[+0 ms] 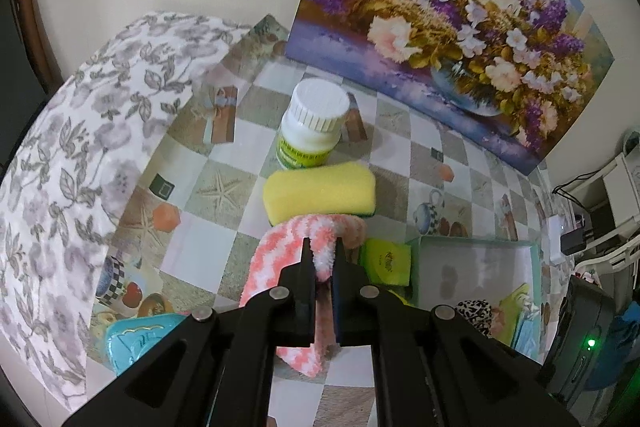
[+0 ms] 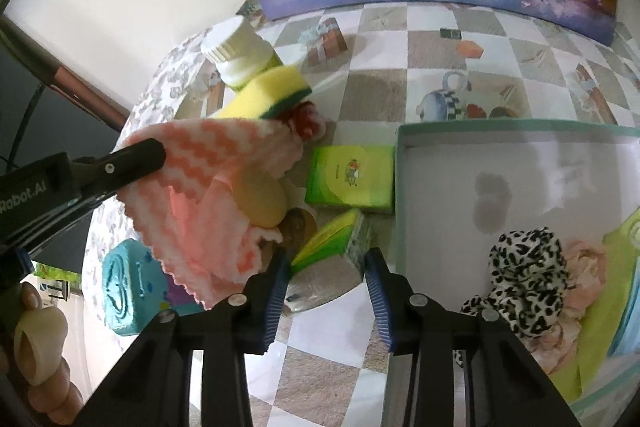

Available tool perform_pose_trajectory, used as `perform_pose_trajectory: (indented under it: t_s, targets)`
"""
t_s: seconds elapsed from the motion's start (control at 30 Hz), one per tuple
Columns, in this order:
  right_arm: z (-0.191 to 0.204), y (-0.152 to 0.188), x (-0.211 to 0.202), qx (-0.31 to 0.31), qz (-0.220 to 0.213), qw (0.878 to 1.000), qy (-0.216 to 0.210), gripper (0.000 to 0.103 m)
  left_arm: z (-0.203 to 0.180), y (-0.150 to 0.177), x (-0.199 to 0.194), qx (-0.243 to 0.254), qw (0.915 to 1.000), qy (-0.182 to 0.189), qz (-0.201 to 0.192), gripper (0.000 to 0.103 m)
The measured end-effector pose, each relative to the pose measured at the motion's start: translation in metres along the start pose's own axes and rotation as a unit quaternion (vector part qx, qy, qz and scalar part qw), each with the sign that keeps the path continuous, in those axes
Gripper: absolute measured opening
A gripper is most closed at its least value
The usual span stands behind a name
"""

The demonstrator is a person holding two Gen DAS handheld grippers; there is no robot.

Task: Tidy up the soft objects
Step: 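Lift the striped towel with the left tool and carry it over the tray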

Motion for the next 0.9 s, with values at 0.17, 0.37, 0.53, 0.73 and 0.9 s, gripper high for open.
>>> perform_pose_trajectory:
  t_s: [0.17,0.37,0.53,0.73,0.9]
  targets:
    - [0.001,-0.003,-0.011,0.002,-0.01,1.0,-0.008,0.04,-0.002,-0.005,-0.018,0.004,0.9998,-0.006,-0.021,0.006]
    - [0.003,-0.007,-0.028,0.002,-0.029,0.999,-0.016,0.04,-0.003,-0.011,-0.045,0.007,0.9983,-0.015,-0.056,0.006]
    - [0.006,-0.011,-0.046,0.002,-0.047,0.999,-0.022,0.04,-0.006,-0.016,-0.07,0.014,0.9958,-0.021,-0.089,0.006]
    - [0.009,-0.016,-0.069,0.006,-0.071,0.997,-0.037,0.04,-0.015,-0.02,-0.1,0.026,0.9912,-0.027,-0.127,0.006]
    - [0.007,-0.021,-0.088,0.012,-0.093,0.995,-0.044,0.04,-0.025,-0.021,-0.112,0.037,0.9887,-0.028,-0.142,0.006]
Point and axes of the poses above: each gripper's, at about its wrist camera, not at the fingertips, and x roughly the way its jaws point, z to its left, y to its underside, the point moved 1 cm from there along x, roughly the way its jaws point, and after that the axes turned 15 degrees about x, right-handed, at the moved point
